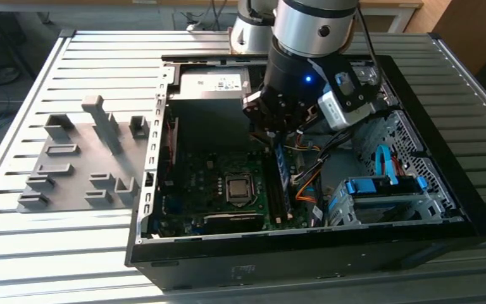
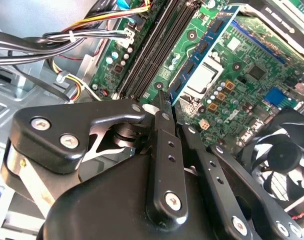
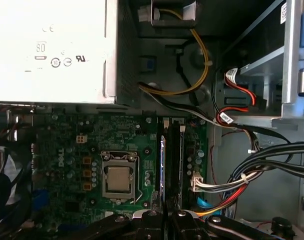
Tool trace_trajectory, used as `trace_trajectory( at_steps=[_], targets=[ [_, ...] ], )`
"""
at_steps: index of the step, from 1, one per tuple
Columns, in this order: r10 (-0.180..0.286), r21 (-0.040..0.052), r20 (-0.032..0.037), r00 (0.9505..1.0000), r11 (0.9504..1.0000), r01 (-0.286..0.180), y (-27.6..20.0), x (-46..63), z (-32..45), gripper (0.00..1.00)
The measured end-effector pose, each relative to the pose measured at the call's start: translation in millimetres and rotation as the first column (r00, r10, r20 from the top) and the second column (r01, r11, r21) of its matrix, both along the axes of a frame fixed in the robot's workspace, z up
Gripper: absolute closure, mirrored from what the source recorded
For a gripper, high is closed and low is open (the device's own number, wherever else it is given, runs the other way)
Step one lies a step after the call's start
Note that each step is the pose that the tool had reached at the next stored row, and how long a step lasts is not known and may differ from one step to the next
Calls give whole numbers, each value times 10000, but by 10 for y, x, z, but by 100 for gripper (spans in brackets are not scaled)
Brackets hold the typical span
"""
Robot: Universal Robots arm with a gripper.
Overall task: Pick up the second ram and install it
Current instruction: 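Insert the second ram into the second slot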
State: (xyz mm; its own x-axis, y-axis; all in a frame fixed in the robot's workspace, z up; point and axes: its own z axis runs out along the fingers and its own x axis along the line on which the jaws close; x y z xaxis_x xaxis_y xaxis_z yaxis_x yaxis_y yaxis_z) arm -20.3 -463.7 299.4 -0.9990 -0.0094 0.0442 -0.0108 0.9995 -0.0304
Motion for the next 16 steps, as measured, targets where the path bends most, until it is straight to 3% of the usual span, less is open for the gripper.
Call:
trace_trajectory(
  at_steps=[9,16],
  targets=[
    [-18,0,-1,10000,10000,18,0,1,-142,86],
    [-171,-4,-2,9999,9999,171,0,24,-171,86]
  ],
)
